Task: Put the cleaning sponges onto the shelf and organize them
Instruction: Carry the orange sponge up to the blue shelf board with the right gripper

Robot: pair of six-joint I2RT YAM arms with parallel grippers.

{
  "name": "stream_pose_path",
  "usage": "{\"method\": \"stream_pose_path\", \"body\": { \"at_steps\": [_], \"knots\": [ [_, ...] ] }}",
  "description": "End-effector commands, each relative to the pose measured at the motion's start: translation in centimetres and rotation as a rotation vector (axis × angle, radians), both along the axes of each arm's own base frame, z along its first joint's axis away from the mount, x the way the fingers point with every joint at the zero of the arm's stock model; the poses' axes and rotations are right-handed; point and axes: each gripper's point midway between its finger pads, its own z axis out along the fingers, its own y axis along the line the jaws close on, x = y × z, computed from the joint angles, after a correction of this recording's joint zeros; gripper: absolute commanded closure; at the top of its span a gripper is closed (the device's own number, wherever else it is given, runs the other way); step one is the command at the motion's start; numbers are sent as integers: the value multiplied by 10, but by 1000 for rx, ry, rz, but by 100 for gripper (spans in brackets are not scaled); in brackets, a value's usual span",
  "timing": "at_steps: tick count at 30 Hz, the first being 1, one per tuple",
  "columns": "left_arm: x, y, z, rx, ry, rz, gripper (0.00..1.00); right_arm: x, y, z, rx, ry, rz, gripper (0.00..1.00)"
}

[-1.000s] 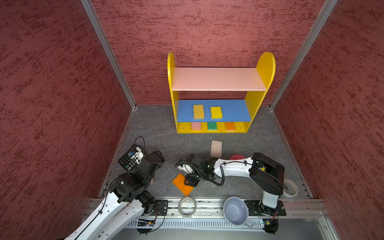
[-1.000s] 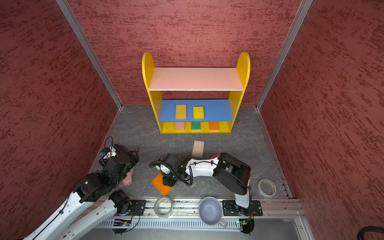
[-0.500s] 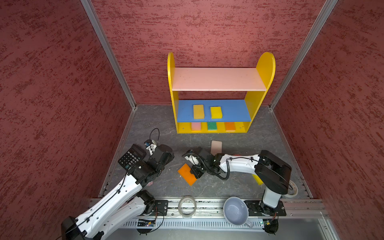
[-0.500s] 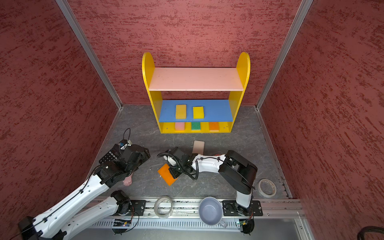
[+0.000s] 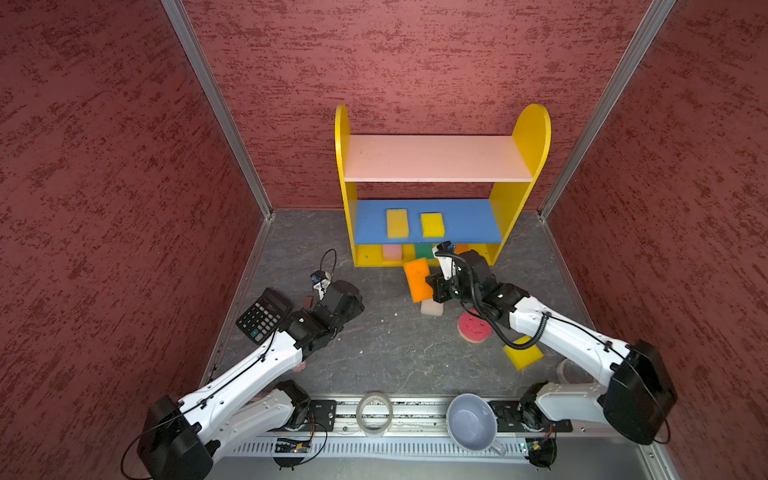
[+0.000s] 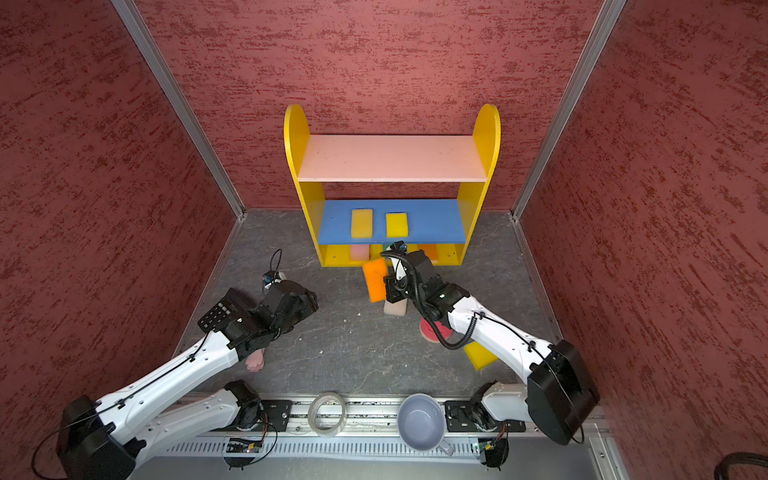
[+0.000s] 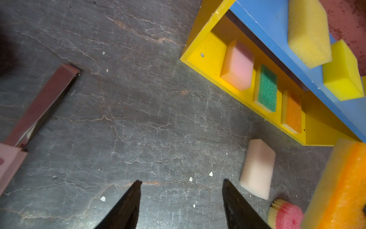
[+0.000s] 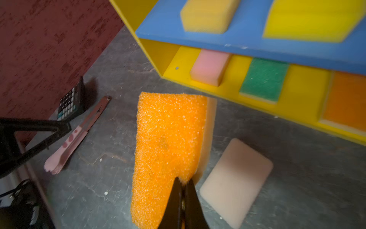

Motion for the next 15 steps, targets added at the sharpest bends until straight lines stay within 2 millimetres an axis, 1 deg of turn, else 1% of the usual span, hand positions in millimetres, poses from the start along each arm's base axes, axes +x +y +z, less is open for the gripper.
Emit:
{"method": "stream_pose_path", "body": {
  "at_steps": [1,3,8,11,15],
  "knots": [
    [7,-15,8,-22,-53,-41,37,22,-46,11,-94,-45,-170,100],
    [9,-19,10,-11,-64,-53,37,34,-67,20,-107,-65,-250,100],
    [11,-27,15,16,-80,-83,36,66,-104,39,-131,-107,-375,100],
    [13,-30,14,32,-82,-97,35,87,-115,50,-128,-122,-412,100],
    [15,-31,9,35,-80,-102,35,113,-120,59,-139,-126,-441,100]
  ]
}}
